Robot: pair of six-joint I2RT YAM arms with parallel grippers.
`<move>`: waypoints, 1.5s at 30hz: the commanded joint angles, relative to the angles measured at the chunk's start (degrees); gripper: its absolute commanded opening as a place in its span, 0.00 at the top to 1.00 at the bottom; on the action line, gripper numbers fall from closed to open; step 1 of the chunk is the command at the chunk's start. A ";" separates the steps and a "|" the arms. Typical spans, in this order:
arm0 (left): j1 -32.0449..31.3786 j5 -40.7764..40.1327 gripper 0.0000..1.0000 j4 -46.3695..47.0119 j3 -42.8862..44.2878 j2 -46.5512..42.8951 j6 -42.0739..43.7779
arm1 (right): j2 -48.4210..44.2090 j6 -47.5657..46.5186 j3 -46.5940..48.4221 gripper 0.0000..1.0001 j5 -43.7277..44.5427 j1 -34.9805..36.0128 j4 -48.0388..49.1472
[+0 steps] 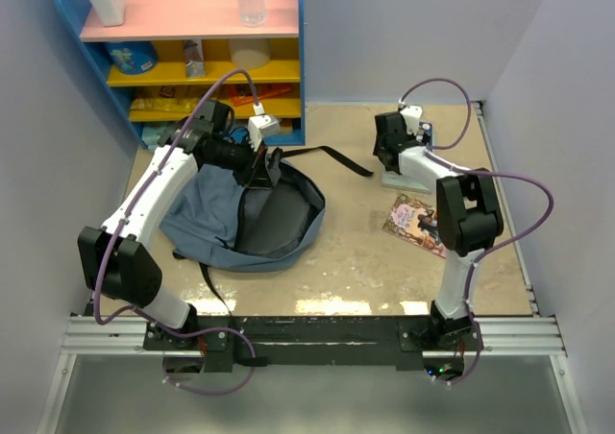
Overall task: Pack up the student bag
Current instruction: Adjust the book at the center of the board.
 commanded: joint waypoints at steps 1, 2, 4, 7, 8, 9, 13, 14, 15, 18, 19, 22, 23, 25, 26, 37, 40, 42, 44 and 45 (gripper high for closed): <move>0.25 1.51 1.00 0.17 -0.81 -1.08 1.56 | 2.34 -1.96 4.49 0.02 2.94 1.15 -1.02; 0.25 1.51 1.00 0.08 -0.81 -1.08 1.56 | 3.21 -1.70 5.02 0.02 2.94 1.15 -1.46; 0.34 1.51 1.00 0.08 -0.81 -1.16 1.56 | 3.75 -1.35 5.90 0.02 2.50 1.15 -2.69; 0.43 1.51 1.00 0.08 -0.72 -1.17 1.65 | 4.36 -0.29 6.16 0.02 2.76 0.89 -3.66; 0.52 1.51 1.00 0.08 -0.72 -1.25 1.65 | 4.45 0.06 6.08 0.02 2.77 0.80 -3.75; 0.52 1.51 1.00 -0.01 -0.72 -1.17 1.74 | 4.45 0.84 6.08 0.02 2.68 0.54 -4.27; 0.61 1.33 1.00 -0.27 -0.81 -1.25 2.00 | 3.58 2.17 4.94 0.03 1.89 -0.78 -4.45; 0.52 1.42 1.00 -0.27 -0.81 -1.25 2.00 | 3.23 2.26 4.50 0.03 1.63 -1.30 -4.11; 0.61 1.42 1.00 -0.19 -0.81 -1.17 2.09 | 2.61 2.43 3.71 0.03 1.01 -1.66 -3.75; 0.69 1.60 1.00 -0.19 -0.90 -1.08 2.00 | 1.99 3.13 2.48 0.04 -0.13 -2.98 -3.58; 0.69 1.68 1.00 -0.10 -0.81 -0.99 2.00 | 1.47 3.31 2.04 0.04 -0.40 -3.24 -3.40; 0.69 1.77 1.00 -0.10 -0.81 -0.90 1.91 | 0.50 3.93 0.10 0.04 -1.88 -4.65 -2.87; 0.69 1.77 1.00 -0.10 -0.81 -0.81 1.91 | -0.02 4.28 -0.86 0.05 -2.33 -5.35 -2.78; 0.69 1.68 1.00 -0.10 -0.72 -0.81 1.83 | -0.99 4.28 -2.09 0.05 -3.21 -5.88 -1.73; 0.69 1.77 1.00 -0.10 -0.64 -0.73 1.83 | -1.78 4.28 -2.79 0.05 -3.30 -6.14 -1.82; 0.69 2.12 1.00 -0.01 -0.37 -0.46 1.39 | -11.36 7.96 -6.93 0.01 -17.78 -8.85 -0.68; 0.61 1.69 1.00 -0.19 -0.37 -0.72 1.74 | -14.78 9.90 -8.16 0.01 -23.06 -12.45 -0.15; 0.69 1.77 1.00 -0.19 -0.63 -0.81 1.83 | -16.11 11.92 -10.35 0.01 -25.78 -14.75 1.08; 0.69 2.03 1.00 -0.10 -0.81 -0.73 1.83 | -18.21 14.28 -14.46 0.01 -27.90 -18.70 4.66; 0.61 2.21 1.00 -0.10 -0.81 -0.73 1.65 | -18.92 15.17 -16.14 0.01 -29.39 -19.84 6.25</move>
